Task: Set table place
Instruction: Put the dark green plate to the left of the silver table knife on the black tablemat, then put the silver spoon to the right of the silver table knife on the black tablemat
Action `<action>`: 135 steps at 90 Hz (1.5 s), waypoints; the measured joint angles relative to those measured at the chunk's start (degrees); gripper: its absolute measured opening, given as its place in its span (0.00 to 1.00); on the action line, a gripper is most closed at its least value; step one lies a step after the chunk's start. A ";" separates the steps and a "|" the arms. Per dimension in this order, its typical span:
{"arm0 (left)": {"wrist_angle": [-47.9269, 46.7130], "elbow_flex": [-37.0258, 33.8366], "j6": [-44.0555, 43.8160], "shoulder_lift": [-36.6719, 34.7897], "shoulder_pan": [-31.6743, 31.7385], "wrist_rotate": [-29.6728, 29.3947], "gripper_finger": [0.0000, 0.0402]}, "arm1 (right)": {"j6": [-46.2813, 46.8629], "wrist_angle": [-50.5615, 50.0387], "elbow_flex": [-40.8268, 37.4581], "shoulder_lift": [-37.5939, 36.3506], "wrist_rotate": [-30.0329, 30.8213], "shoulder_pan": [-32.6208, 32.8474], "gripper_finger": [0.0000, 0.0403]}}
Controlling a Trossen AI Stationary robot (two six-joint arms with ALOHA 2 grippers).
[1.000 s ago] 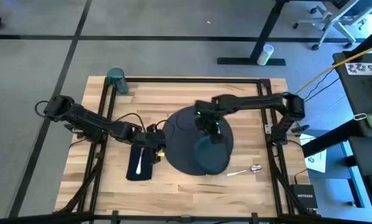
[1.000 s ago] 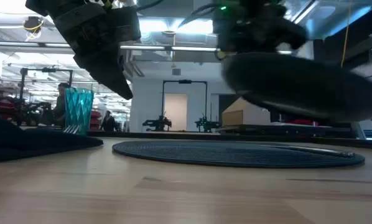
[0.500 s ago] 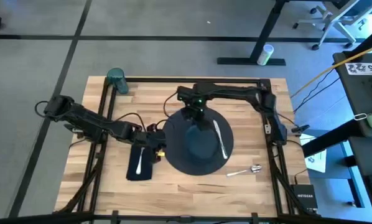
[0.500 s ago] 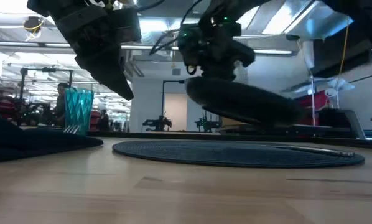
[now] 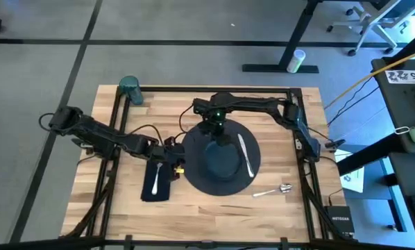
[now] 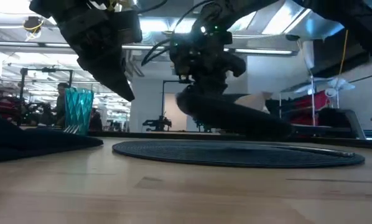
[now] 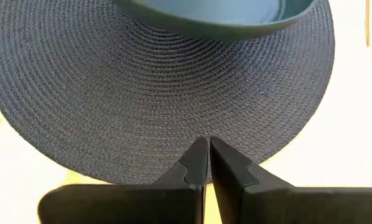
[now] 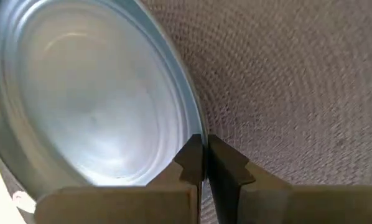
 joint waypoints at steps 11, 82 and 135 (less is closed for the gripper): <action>0.02 0.00 0.00 0.00 0.00 0.00 0.00 | 0.01 1.01 0.00 0.00 0.03 0.00 0.02; -1.57 0.00 -0.94 0.00 -0.02 0.00 0.00 | -0.03 5.93 0.00 -0.02 0.61 0.00 0.20; -2.13 0.00 0.07 0.00 -0.02 -0.42 0.00 | -6.13 -8.80 -0.07 -2.78 7.54 3.62 0.06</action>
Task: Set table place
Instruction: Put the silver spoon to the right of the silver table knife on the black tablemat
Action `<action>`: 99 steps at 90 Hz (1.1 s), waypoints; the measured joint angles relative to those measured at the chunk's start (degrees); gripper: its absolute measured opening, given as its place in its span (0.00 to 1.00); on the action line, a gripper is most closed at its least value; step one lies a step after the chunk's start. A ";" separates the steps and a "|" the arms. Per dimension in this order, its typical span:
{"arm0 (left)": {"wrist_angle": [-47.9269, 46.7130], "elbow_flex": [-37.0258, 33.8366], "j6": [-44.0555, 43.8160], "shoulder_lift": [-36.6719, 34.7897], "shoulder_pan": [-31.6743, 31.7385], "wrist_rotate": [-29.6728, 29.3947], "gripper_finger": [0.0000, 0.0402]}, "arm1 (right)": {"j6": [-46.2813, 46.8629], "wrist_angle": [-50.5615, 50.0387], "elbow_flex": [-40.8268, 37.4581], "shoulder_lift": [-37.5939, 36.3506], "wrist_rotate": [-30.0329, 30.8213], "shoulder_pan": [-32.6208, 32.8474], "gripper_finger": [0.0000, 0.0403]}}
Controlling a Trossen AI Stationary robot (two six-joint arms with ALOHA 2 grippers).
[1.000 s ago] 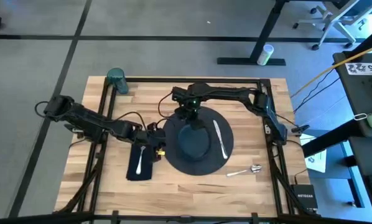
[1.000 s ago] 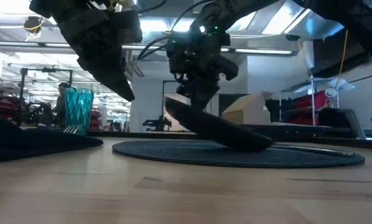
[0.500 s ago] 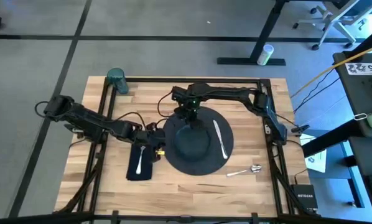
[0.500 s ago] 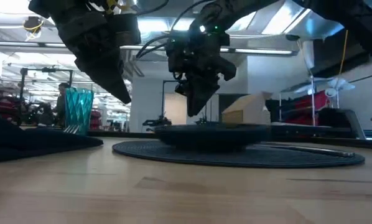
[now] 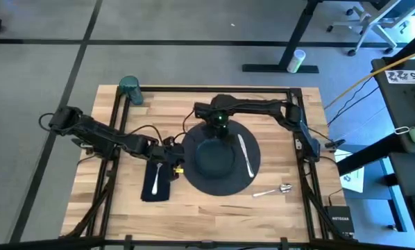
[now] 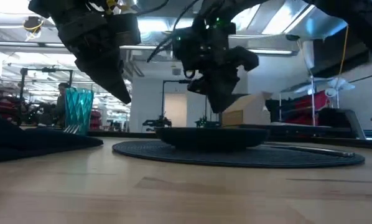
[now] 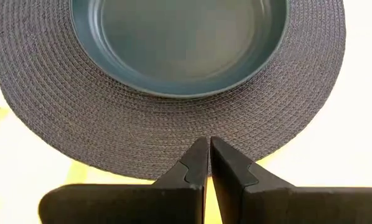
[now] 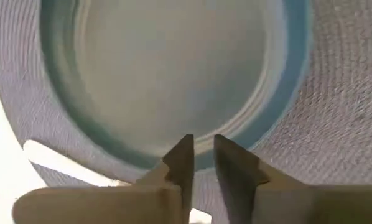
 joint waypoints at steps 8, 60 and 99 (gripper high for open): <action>-1.07 -0.01 0.04 0.00 0.00 0.00 0.00 | -1.26 -0.44 -0.02 -1.41 1.92 1.27 0.01; 1.10 -1.57 -0.46 -1.62 0.00 0.15 0.00 | -2.66 0.70 -0.02 -8.46 2.12 2.48 0.00; 1.58 -1.60 1.24 -7.05 0.33 0.12 0.00 | 10.62 26.80 -35.66 -30.01 2.02 2.43 0.00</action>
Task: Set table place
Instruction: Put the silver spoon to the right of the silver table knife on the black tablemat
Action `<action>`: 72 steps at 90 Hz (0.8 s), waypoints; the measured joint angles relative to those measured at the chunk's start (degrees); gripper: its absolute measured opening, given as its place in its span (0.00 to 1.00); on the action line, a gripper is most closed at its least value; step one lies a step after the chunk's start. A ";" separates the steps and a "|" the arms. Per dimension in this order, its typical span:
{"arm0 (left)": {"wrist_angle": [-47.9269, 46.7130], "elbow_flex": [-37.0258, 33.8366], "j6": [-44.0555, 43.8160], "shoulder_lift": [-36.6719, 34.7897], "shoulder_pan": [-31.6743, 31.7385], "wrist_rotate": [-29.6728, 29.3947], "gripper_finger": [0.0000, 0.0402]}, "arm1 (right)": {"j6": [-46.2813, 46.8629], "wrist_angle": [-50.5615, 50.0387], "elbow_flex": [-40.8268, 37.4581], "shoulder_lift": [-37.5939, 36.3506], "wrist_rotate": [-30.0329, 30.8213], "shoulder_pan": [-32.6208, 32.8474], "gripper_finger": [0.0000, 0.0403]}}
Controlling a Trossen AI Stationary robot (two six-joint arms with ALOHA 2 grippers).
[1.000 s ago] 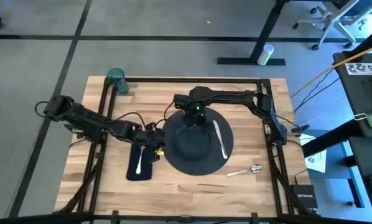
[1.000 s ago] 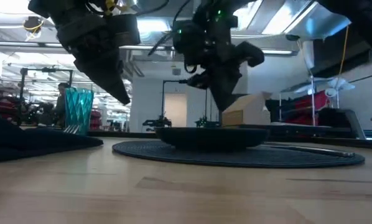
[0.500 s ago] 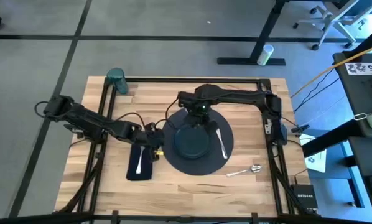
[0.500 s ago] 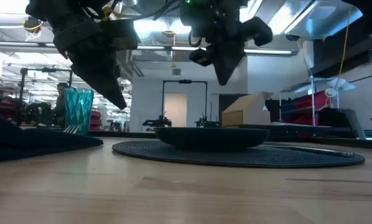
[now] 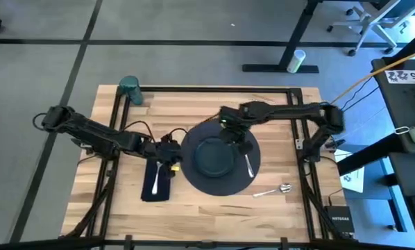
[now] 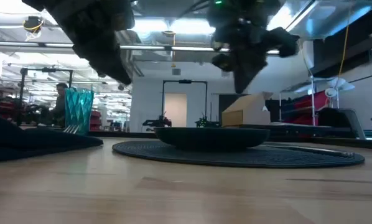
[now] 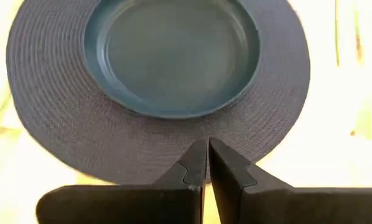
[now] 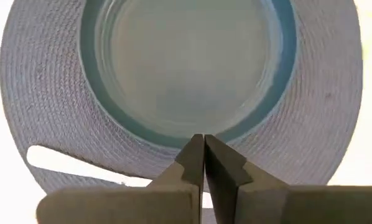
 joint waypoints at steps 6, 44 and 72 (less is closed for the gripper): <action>0.70 0.00 0.20 -0.18 0.38 -0.02 0.00 | 3.93 6.90 -6.64 -5.22 0.03 0.00 0.00; 1.58 0.00 -1.55 -0.47 2.62 -0.06 0.00 | 19.40 28.81 -32.49 -27.52 1.56 0.04 0.00; 1.56 0.00 -3.44 -0.47 2.62 -0.06 0.00 | 20.37 20.74 -33.60 -29.49 -1.57 6.29 0.00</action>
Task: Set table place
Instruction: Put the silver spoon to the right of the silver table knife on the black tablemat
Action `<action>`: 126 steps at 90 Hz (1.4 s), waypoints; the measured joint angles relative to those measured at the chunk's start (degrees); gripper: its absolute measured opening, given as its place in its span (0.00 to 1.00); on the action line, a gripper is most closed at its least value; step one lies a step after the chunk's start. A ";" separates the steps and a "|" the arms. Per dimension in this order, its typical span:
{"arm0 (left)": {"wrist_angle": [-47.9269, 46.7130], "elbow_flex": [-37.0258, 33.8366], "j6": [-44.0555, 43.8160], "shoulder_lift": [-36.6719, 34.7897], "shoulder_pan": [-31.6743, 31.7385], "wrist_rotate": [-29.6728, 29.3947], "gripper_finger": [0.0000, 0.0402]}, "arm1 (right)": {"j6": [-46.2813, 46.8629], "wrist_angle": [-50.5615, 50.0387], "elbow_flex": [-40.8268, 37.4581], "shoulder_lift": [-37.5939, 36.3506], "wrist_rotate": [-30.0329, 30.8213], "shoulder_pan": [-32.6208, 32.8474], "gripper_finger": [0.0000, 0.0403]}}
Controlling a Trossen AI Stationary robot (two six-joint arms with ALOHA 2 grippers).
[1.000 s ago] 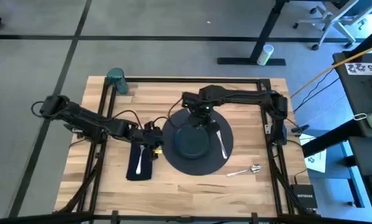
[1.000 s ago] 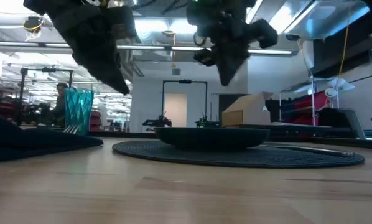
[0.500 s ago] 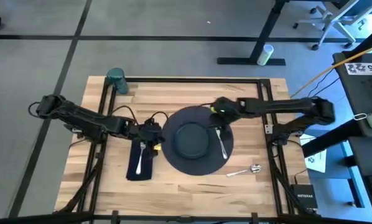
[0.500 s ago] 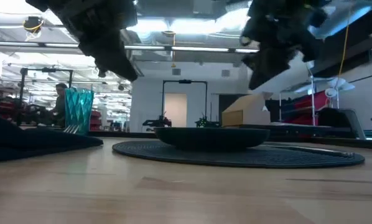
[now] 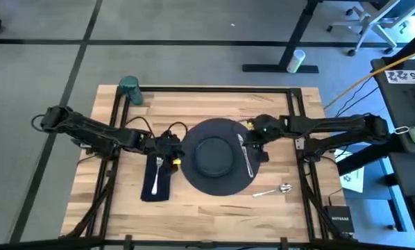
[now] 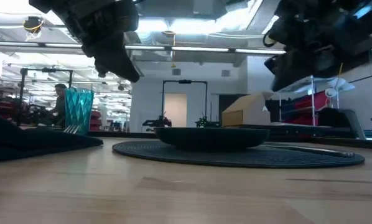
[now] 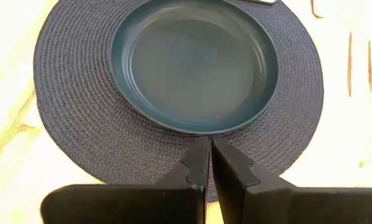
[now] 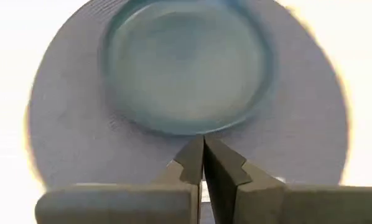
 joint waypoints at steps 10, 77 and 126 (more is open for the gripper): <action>-0.07 0.00 0.60 0.02 0.07 0.02 0.00 | 4.13 -4.50 -0.02 0.57 -0.12 6.85 0.00; -0.09 0.00 5.54 0.02 4.24 5.57 0.00 | 43.83 -12.01 -3.54 1.96 4.33 42.09 0.00; -0.13 0.02 4.88 0.02 4.46 6.91 0.00 | 57.72 -0.81 -10.91 8.76 -1.64 50.30 0.00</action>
